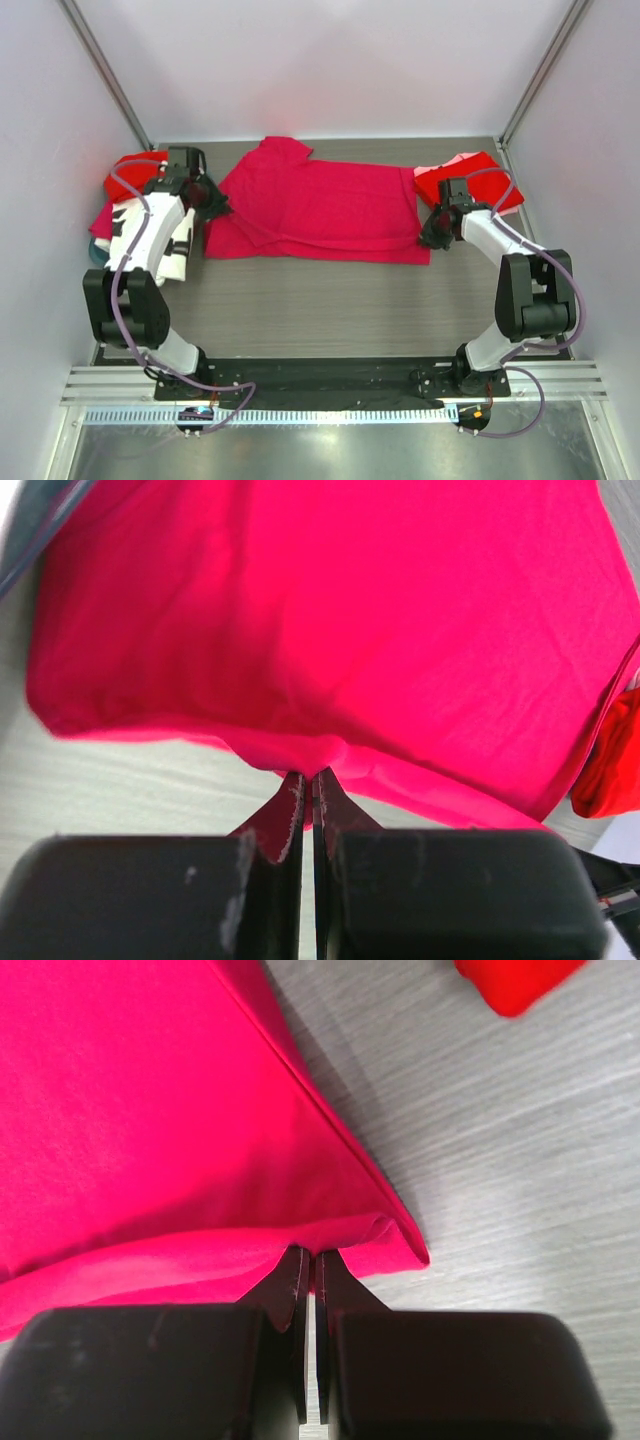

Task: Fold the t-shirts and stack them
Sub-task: Fold the tshirt

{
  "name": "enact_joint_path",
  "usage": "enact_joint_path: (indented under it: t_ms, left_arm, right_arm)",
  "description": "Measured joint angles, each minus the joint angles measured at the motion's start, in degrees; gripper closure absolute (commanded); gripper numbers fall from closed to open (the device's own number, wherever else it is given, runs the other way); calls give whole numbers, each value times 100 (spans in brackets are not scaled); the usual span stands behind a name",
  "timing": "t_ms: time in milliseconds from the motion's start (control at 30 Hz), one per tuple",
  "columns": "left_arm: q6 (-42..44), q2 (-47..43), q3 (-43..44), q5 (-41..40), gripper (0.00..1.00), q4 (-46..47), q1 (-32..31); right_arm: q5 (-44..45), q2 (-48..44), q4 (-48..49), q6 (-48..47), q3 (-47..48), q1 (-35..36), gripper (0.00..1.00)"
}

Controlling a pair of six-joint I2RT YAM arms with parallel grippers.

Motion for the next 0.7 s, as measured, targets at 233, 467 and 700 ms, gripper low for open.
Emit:
enact_joint_path:
  t_ms: [233, 467, 700]
  left_arm:
    - [160, 649, 706, -264, 100, -118, -122]
    - [247, 975, 1038, -439, 100, -258, -170]
    - [254, 1156, 1362, -577, 100, -396, -181]
  right_arm:
    - [-160, 313, 116, -44, 308, -81, 99]
    - [-269, 380, 175, -52, 404, -251, 99]
    - [-380, 404, 190, -87, 498, -389, 99]
